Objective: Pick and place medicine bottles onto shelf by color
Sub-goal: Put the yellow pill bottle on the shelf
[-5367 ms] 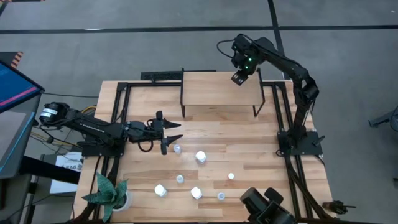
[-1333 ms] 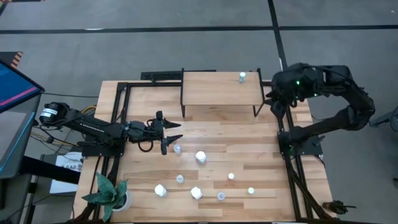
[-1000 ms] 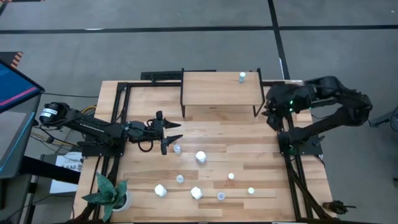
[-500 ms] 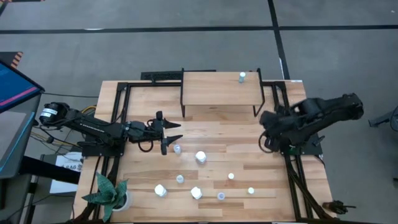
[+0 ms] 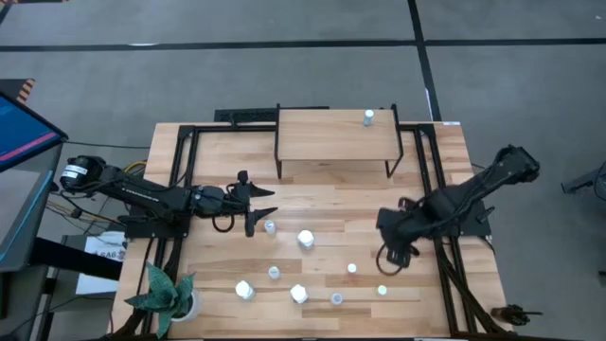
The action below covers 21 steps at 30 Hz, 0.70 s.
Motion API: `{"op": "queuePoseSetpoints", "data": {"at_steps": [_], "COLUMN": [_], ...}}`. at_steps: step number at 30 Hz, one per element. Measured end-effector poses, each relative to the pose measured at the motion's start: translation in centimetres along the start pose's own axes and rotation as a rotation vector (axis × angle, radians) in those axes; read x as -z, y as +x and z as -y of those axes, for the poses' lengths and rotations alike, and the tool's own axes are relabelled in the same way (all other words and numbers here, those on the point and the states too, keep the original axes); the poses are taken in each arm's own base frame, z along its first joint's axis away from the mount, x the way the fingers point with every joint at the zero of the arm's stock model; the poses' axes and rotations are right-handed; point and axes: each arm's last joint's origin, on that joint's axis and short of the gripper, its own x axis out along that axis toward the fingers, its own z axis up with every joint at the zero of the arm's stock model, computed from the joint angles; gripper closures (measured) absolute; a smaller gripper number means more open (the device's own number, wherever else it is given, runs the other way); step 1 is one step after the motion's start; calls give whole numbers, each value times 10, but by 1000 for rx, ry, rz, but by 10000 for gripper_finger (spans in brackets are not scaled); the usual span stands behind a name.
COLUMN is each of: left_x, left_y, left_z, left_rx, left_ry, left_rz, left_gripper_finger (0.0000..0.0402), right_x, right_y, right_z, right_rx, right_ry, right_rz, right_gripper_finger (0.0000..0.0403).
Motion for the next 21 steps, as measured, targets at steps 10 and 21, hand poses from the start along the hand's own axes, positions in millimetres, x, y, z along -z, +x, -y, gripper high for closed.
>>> {"op": "queuePoseSetpoints", "data": {"at_steps": [10,21], "left_x": [0,0], "left_y": [0,0], "left_z": [0,0], "left_rx": [8,8], "left_ry": [-1,-1], "left_rz": [0,0], "left_gripper_finger": [182,182], "right_x": [36,74], "right_y": [32,62], "right_z": [-59,-103], "right_rx": [-45,-61], "right_ry": [37,148], "right_rz": [-59,0], "right_gripper_finger": [153,153]}}
